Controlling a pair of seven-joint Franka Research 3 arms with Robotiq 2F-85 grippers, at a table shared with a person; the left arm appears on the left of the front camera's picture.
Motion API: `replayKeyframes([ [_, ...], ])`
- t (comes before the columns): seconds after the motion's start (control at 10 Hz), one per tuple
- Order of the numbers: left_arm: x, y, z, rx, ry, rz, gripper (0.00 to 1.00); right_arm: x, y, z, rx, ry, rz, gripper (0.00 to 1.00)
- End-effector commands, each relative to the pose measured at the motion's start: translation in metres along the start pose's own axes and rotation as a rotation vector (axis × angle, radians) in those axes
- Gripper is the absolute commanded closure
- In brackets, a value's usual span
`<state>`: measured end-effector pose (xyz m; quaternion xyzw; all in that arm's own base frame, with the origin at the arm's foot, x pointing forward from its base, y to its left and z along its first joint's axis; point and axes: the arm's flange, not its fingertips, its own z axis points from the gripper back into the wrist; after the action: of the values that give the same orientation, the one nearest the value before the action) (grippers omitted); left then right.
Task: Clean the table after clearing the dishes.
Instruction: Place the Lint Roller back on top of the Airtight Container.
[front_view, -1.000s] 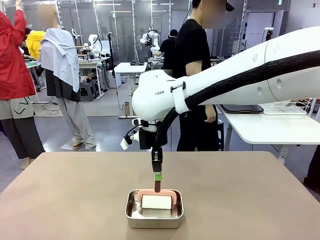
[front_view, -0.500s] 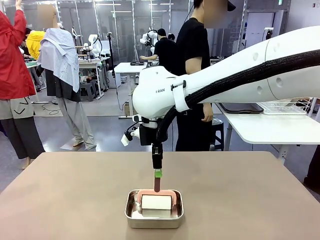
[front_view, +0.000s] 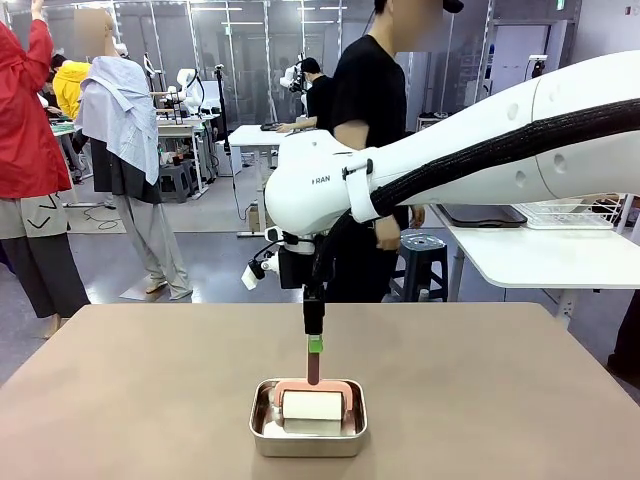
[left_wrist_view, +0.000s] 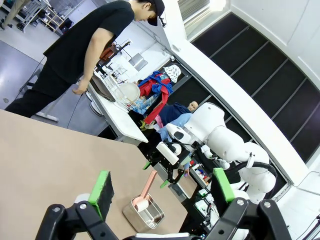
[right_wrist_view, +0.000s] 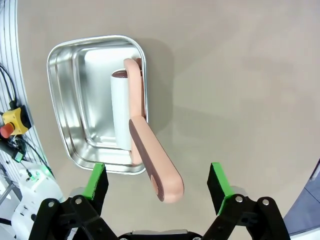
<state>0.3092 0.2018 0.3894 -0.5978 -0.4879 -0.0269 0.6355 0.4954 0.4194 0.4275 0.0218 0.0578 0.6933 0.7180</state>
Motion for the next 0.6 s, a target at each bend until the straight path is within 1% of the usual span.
replayKeyframes([
  [0.0, -0.0012, -0.0037, 0.0029, -0.010, 0.001, -0.002, 0.00, 0.0006, 0.0006, -0.0007, 0.002, 0.001, 0.001, 0.00],
  [0.5, -0.0012, -0.0037, 0.0029, -0.010, 0.001, -0.002, 0.00, 0.0006, 0.0006, -0.0007, 0.002, 0.001, 0.001, 0.00],
])
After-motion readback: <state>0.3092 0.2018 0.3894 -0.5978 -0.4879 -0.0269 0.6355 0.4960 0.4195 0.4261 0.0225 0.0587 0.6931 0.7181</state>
